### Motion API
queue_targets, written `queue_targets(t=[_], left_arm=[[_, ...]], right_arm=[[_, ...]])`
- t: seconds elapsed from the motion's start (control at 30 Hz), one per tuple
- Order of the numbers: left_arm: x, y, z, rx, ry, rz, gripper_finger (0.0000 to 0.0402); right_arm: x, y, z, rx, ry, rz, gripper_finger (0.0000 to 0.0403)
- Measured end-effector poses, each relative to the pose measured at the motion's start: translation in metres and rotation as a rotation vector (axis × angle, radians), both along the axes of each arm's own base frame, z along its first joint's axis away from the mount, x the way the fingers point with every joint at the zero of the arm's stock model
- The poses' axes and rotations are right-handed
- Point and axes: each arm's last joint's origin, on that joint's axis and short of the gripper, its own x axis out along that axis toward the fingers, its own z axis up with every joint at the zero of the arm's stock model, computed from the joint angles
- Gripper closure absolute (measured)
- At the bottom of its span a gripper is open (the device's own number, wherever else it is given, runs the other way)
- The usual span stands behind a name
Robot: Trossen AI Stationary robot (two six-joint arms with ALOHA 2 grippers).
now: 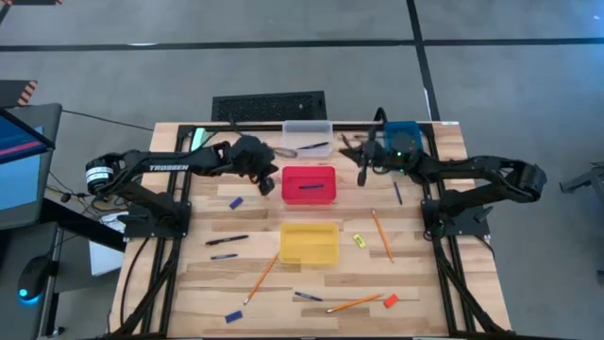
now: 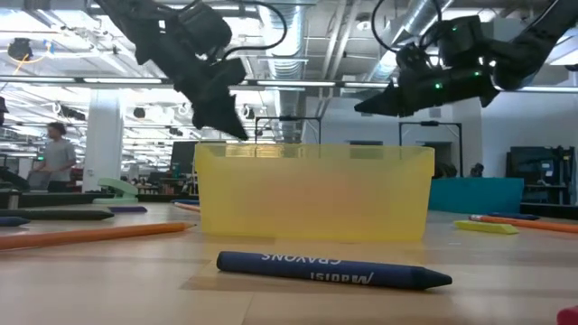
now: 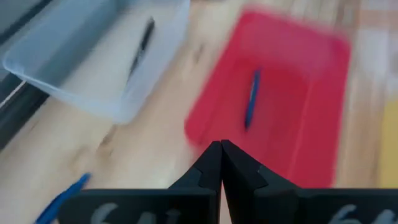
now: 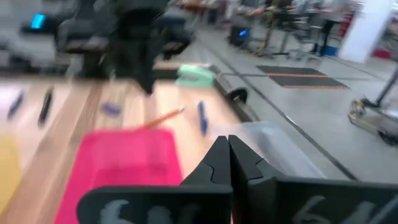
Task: Sort crayons/erasers/pens/pencils in bins
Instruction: Put the top left orange pencil into the yellow bin
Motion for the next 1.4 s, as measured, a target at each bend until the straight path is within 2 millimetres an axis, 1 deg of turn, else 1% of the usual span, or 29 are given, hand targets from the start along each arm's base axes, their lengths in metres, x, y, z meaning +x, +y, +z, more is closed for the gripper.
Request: queue_targets(t=[0.07,0.13,0.3,0.43,0.57,0.63,0.7,0.8,0.93,1.1,1.2,1.27,1.3,1.33,1.4], left_arm=[[-0.003,-0.007,-0.008,0.04,0.068,-0.066,0.0401],[-0.005,-0.014,-0.016,0.071,0.112,-0.122,0.0401],[-0.013,-0.026,-0.028,0.01,0.208,-0.126,0.0401],[-0.018,-0.033,-0.031,0.049,0.298,-0.202,0.0401],[-0.025,-0.027,-0.034,0.115,0.386,-0.292,0.0395],[-0.03,-0.018,-0.033,0.118,0.427,-0.299,0.0385],[-0.032,-0.006,-0.031,0.08,0.429,-0.29,0.0374],[-0.039,0.011,-0.032,-0.005,0.41,-0.22,0.0353],[-0.047,0.029,-0.027,-0.114,0.384,-0.065,0.0318],[-0.056,0.044,-0.021,-0.34,0.3,0.229,0.0269],[-0.06,0.049,-0.022,-0.479,0.249,0.425,0.0245],[-0.061,0.049,-0.022,-0.527,0.234,0.456,0.0232],[-0.06,0.049,-0.022,-0.522,0.233,0.445,0.0228],[-0.06,0.049,-0.022,-0.497,0.24,0.412,0.0224],[-0.057,0.048,-0.021,-0.394,0.266,0.284,0.0222]], right_arm=[[0.004,0.008,-0.002,-0.06,0.035,0.035,0.0402],[0.008,0.016,-0.001,-0.086,0.034,0.037,0.0402],[0.013,0.026,0.001,-0.029,-0.005,-0.024,0.0402],[0.014,0.028,-0.002,-0.019,0.026,-0.023,0.0402],[0.013,0.029,-0.009,-0.016,0.097,0.0,0.0402],[0.013,0.03,-0.011,-0.019,0.118,0.026,0.0402],[0.013,0.032,-0.012,-0.013,0.129,0.051,0.0402],[0.015,0.038,-0.012,-0.011,0.128,0.085,0.0402],[0.018,0.046,-0.01,0.001,0.108,0.12,0.0402],[0.021,0.057,-0.011,0.05,0.102,0.154,0.0402],[0.023,0.064,-0.011,0.053,0.101,0.145,0.0402],[0.024,0.069,-0.011,0.04,0.101,0.143,0.0402],[0.024,0.071,-0.011,0.034,0.102,0.146,0.0402],[0.025,0.073,-0.011,0.027,0.103,0.147,0.0402],[0.026,0.077,-0.011,0.021,0.105,0.155,0.0402]])
